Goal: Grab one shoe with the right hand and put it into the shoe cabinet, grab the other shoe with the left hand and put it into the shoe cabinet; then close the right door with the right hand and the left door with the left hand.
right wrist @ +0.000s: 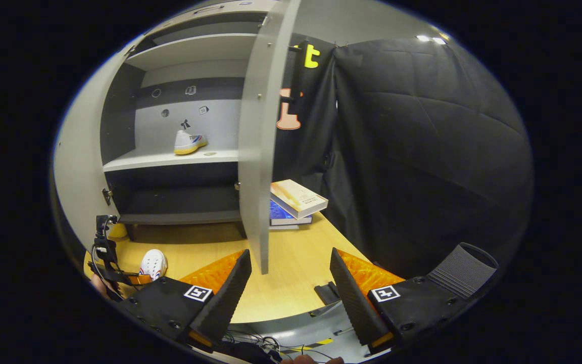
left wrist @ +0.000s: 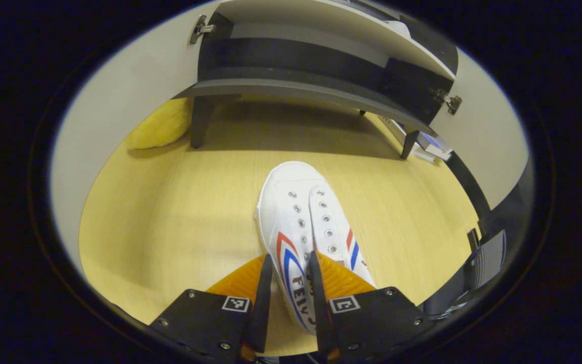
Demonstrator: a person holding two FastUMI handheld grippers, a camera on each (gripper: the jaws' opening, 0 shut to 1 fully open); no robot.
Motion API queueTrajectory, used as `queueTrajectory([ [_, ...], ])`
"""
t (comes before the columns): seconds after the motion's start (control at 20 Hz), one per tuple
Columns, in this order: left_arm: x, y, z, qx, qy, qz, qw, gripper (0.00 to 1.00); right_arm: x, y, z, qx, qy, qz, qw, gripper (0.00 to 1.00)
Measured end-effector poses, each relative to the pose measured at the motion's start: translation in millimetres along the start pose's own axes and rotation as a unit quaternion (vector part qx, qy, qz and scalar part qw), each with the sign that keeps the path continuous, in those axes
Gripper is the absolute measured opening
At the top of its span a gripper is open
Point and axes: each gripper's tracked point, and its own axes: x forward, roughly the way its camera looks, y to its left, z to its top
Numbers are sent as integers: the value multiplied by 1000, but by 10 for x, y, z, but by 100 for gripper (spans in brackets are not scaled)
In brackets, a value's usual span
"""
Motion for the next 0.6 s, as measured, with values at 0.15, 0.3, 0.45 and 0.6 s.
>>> queueTrajectory([
  [0.15,-65,14,28,-21,4,14,1000,31,161,-367,61,27,-2,-22,999,98],
  [0.3,-120,38,65,-48,3,40,998,19,362,-695,115,18,-20,-38,999,98],
  [0.45,-60,50,58,-20,-4,70,997,4,602,-916,155,15,-27,-31,999,98],
  [0.6,-74,73,196,-16,-37,82,996,4,844,-979,249,37,-52,-3,998,97],
])
